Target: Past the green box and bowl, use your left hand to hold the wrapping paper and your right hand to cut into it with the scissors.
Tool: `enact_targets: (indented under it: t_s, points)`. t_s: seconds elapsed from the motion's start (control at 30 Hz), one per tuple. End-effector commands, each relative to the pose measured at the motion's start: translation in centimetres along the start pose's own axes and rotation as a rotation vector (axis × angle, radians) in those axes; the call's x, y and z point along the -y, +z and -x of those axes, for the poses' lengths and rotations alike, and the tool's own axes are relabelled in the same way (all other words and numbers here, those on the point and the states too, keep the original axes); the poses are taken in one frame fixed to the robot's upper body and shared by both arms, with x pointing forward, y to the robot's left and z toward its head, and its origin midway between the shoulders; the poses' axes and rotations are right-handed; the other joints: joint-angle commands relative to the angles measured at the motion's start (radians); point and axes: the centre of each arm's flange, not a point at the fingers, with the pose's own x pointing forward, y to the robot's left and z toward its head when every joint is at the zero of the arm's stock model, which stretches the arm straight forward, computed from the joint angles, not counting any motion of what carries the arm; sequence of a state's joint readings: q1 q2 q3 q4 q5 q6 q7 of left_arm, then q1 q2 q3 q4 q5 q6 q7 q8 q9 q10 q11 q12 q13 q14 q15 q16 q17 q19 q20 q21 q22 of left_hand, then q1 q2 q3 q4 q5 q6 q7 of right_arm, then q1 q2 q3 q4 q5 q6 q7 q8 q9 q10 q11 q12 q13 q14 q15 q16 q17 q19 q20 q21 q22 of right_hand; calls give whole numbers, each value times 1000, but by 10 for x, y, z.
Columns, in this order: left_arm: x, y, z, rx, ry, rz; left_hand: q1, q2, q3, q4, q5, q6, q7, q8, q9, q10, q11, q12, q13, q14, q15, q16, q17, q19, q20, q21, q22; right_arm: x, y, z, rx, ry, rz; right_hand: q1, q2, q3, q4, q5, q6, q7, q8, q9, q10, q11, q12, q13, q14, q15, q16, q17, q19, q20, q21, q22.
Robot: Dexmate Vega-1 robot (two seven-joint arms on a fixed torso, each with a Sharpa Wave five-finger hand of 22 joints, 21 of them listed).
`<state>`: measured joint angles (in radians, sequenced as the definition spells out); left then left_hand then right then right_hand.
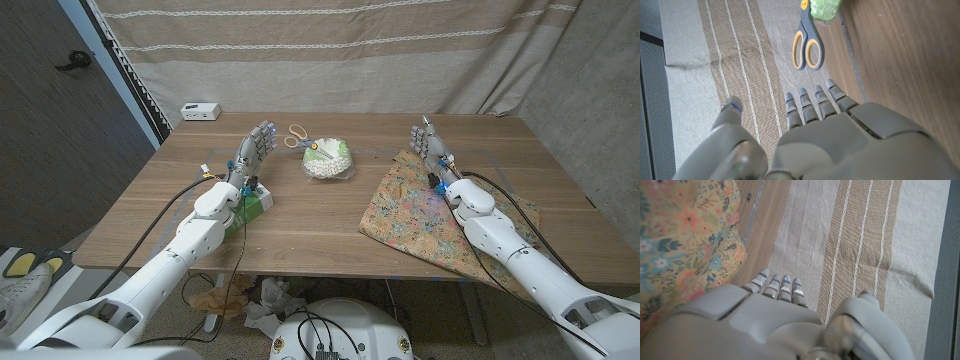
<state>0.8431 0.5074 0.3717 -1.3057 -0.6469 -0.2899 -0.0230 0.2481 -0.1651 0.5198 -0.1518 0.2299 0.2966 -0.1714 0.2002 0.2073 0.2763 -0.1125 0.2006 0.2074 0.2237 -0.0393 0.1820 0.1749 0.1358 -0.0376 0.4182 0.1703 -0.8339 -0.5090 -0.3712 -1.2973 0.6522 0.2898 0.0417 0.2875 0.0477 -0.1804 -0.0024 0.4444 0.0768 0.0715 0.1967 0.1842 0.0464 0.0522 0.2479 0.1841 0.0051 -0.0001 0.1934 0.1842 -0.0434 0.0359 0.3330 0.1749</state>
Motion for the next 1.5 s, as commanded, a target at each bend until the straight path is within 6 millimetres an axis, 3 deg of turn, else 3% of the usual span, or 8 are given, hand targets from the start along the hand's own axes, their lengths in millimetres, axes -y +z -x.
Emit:
enact_targets:
  t_s: [0.03,1.03,1.5]
  points:
    - [5,-2,4,0,4,-1,8,1,7,-1,6,8,1,5,3,10,0,5,3,6,-89,7,4,8,-7,2,2,0,1,1,1,10,-2,9,1,-8,-1,5,11,0,6,1,2,6,5,5,1,-6,6,2,-5,2,4,5]
    - [-11,21,9,64,25,-80,12,3,1,-3,11,9,4,6,0,15,1,7,-2,0,-88,6,3,12,-8,-13,3,-2,10,6,10,16,10,16,8,-8,-5,12,23,-1,7,2,24,2,7,5,1,-6,2,2,0,4,-9,5]
    - [6,27,7,103,44,-107,16,4,-1,-5,14,29,6,13,-1,33,2,14,-3,6,-91,9,3,19,-9,-21,3,2,15,8,26,52,43,22,11,-9,-9,16,25,-6,6,1,24,-4,3,5,-9,-8,-3,1,-5,0,-20,6]
